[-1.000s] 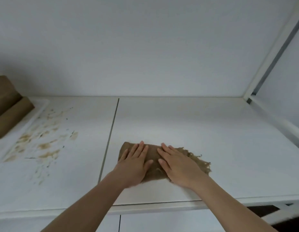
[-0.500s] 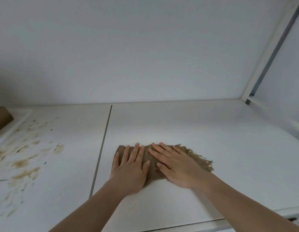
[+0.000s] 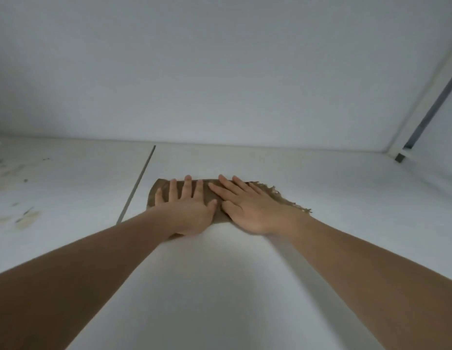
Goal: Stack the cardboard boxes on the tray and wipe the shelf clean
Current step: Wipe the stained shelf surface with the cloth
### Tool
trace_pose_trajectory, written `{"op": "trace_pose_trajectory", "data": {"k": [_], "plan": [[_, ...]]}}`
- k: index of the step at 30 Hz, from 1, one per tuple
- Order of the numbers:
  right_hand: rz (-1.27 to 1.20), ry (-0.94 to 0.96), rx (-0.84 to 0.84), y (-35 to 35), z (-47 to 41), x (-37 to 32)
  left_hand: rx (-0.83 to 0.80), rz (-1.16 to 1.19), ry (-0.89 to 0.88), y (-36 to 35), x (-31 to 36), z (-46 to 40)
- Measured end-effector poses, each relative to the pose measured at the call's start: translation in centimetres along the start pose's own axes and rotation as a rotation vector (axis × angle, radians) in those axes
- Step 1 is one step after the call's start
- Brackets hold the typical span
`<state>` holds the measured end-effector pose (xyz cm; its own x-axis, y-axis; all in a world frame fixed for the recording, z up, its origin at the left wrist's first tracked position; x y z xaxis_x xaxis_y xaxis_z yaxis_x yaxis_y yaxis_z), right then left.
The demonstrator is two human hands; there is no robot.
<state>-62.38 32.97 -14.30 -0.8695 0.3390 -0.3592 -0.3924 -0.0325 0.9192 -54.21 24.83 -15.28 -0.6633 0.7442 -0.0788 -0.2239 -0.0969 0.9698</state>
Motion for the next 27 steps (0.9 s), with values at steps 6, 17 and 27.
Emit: {"op": "trace_pose_trajectory", "data": {"k": [6,17,27], "plan": [[0.018,0.022,0.013,1.9,-6.8,3.4,0.007,0.007,0.067,1.9,-0.1,-7.3],[-0.019,-0.01,0.088,6.1,-12.0,9.9,0.02,-0.028,0.126,4.4,2.7,-15.6],[-0.012,-0.08,0.164,10.6,-5.5,24.4,0.075,-0.07,-0.086,6.3,19.4,-16.8]]}}
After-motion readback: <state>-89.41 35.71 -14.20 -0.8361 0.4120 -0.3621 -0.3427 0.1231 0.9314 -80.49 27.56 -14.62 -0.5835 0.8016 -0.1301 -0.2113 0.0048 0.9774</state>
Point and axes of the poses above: each hand's wrist, its own z-axis away from the middle knuckle, its own y-axis out of the back of the hand, x = y × z, the point moved 8 cm from there along -z, towards the middle knuckle, and after that the axes turned 10 degrees about -z, right-handed, at the moved point
